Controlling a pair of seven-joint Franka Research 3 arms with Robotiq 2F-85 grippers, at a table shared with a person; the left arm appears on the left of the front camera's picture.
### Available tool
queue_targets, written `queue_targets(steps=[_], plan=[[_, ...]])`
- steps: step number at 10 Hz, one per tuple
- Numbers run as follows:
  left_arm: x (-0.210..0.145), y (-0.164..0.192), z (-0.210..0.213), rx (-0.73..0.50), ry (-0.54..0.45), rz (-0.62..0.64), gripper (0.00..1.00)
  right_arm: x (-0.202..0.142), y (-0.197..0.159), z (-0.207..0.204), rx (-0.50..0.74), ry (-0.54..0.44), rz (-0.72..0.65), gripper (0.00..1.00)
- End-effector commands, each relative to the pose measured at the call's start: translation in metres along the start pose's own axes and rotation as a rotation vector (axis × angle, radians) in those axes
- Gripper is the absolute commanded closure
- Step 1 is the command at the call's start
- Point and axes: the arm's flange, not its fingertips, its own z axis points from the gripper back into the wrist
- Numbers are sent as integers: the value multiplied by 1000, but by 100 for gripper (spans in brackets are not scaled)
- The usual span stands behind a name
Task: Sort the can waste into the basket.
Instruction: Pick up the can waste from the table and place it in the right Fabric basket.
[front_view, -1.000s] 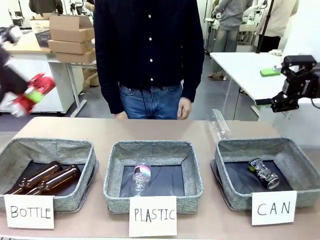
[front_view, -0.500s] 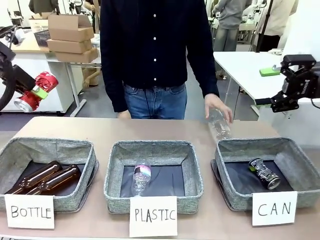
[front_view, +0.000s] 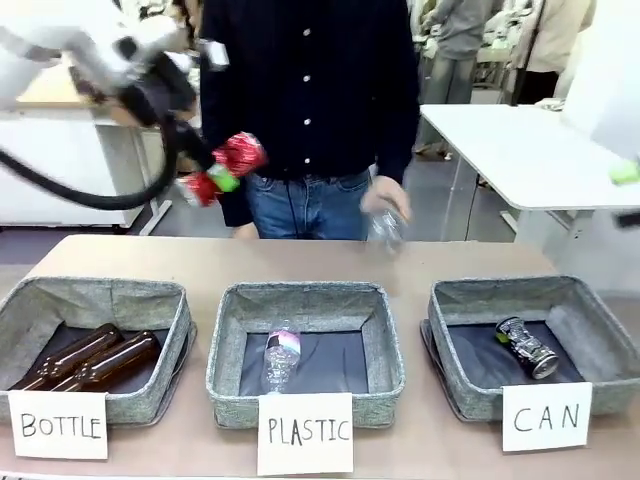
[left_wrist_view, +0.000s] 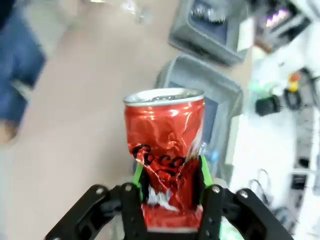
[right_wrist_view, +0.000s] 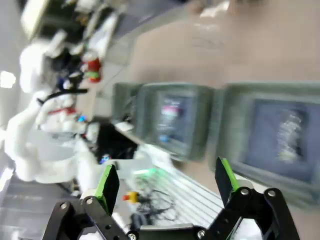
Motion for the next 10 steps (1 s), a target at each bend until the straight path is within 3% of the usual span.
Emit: queue_targets(steps=[1, 3, 5, 6, 7, 8, 9, 10], plan=[[76, 32, -32, -15, 107, -244, 56, -51, -62, 60, -92, -85, -84, 0], [166, 11, -141, -132, 158, -448, 56, -92, -111, 103, -47, -257, -227, 0], [204, -30, -218, -228, 190, -530, 56, -113, -145, 99, 65, -288, -267, 0], [221, -40, -248, -265, 182, -530, 56, -113, -160, 94, 67, -326, -302, 0], [245, -44, -276, -323, 159, -393, 56, -123, -135, 114, -13, -274, -289, 0], [254, -49, -291, -367, 122, -238, 56, -123, -135, 114, -13, -274, -289, 0], [211, -62, -280, -294, 158, -496, 56, -123, -135, 114, -13, -274, -289, 0], [211, -62, -280, -294, 158, -496, 56, -123, -135, 114, -13, -274, -289, 0]])
